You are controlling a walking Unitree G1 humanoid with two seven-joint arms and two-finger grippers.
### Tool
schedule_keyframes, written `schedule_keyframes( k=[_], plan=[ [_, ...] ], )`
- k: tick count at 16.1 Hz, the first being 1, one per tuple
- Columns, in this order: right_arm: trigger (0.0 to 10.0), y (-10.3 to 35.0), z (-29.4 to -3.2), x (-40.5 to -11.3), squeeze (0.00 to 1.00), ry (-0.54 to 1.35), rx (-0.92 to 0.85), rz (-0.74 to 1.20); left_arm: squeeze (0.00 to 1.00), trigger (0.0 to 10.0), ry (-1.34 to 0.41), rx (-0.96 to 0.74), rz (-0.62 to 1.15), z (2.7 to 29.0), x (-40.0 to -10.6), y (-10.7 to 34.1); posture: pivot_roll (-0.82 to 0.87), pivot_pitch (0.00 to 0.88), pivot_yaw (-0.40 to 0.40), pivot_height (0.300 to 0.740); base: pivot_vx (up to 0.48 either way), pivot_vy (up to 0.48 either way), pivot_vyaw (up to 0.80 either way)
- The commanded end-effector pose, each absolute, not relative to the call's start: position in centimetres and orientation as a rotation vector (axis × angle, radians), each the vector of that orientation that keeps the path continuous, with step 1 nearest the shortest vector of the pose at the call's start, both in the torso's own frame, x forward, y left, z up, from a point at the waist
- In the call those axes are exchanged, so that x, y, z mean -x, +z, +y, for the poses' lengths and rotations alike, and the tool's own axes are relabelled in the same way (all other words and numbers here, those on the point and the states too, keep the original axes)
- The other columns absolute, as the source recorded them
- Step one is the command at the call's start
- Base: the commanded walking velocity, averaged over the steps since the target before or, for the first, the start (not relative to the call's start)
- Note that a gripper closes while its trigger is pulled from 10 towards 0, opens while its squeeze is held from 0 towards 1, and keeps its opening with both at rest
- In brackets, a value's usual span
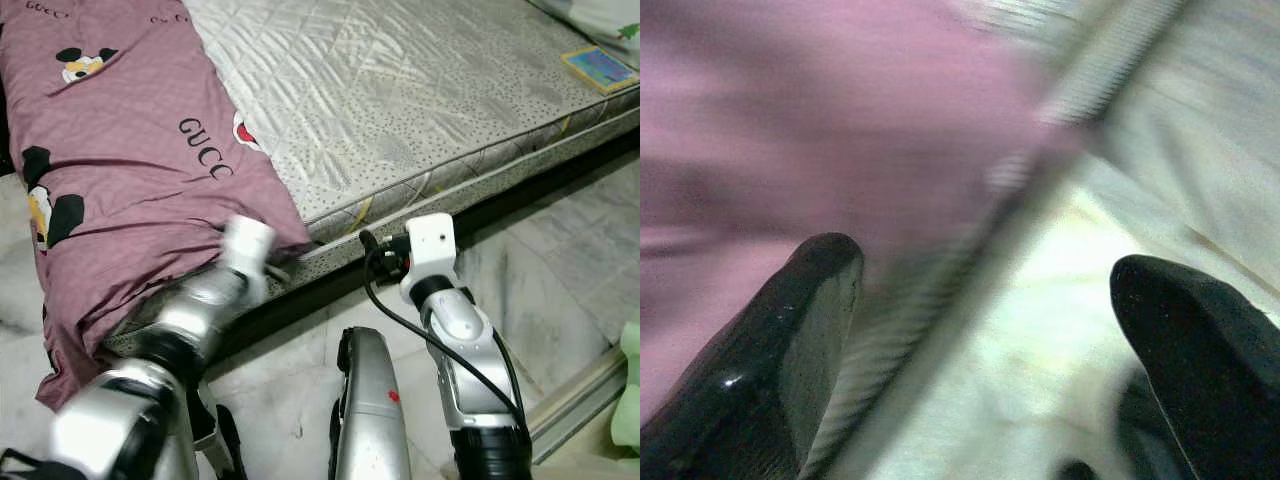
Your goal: Clean up the room
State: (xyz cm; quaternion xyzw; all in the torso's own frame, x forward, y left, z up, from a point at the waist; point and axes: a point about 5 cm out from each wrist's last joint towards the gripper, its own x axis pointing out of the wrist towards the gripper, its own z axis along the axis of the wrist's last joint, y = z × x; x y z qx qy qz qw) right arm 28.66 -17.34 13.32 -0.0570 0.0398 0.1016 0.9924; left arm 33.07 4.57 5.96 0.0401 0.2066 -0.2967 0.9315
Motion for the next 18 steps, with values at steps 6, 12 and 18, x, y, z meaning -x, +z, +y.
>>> schedule_keyframes(
  k=[6, 12, 18],
  plan=[
    [10.0, 13.1, -17.3, -29.6, 0.00, 0.168, 0.104, 0.077, 0.00, 10.0, -0.761, -0.210, 0.016, 1.5, -33.0, 11.0, -0.21, 0.133, -0.038, 0.538, 0.000, 0.000, 0.00],
    [10.0, 13.2, -17.6, -28.9, 0.00, 0.130, 0.085, 0.055, 0.00, 10.0, -0.180, -0.044, -0.116, 10.8, -37.3, 16.1, -0.21, 0.152, -0.024, 0.538, 0.000, 0.000, 0.00],
    [10.0, 12.6, -19.9, -25.1, 0.00, 0.063, 0.090, 0.128, 0.00, 10.0, 0.064, -0.062, 0.231, 18.4, -38.4, 12.3, -0.27, 0.260, -0.002, 0.538, 0.000, 0.000, 0.00]
  ],
)
